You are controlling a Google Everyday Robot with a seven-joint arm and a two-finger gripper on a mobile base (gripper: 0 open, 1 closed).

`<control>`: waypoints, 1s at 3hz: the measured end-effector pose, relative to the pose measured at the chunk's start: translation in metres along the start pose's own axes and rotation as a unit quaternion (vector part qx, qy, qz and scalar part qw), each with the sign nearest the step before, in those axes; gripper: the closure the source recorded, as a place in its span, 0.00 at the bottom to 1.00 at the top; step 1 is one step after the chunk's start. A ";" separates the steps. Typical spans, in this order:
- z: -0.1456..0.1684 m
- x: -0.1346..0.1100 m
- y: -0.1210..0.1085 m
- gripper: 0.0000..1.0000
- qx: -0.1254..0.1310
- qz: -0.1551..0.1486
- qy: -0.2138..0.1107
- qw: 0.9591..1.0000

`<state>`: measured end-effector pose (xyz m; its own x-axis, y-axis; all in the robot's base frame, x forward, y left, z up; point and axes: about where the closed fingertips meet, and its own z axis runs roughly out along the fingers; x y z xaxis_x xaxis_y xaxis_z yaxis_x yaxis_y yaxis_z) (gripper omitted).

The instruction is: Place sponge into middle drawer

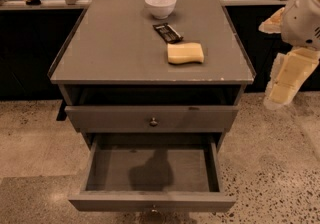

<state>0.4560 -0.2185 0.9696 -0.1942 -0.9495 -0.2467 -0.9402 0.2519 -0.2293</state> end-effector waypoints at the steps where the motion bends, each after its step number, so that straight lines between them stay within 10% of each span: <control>1: 0.020 -0.006 -0.019 0.00 -0.030 -0.016 -0.031 0.999; 3: 0.052 -0.020 -0.043 0.00 -0.065 -0.053 -0.101 0.991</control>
Offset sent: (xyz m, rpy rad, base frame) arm 0.0624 0.0190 -0.0425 0.1757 0.1210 0.2030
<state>0.5153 -0.2002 0.9353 -0.0439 -0.9092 -0.4139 -0.9831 0.1130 -0.1441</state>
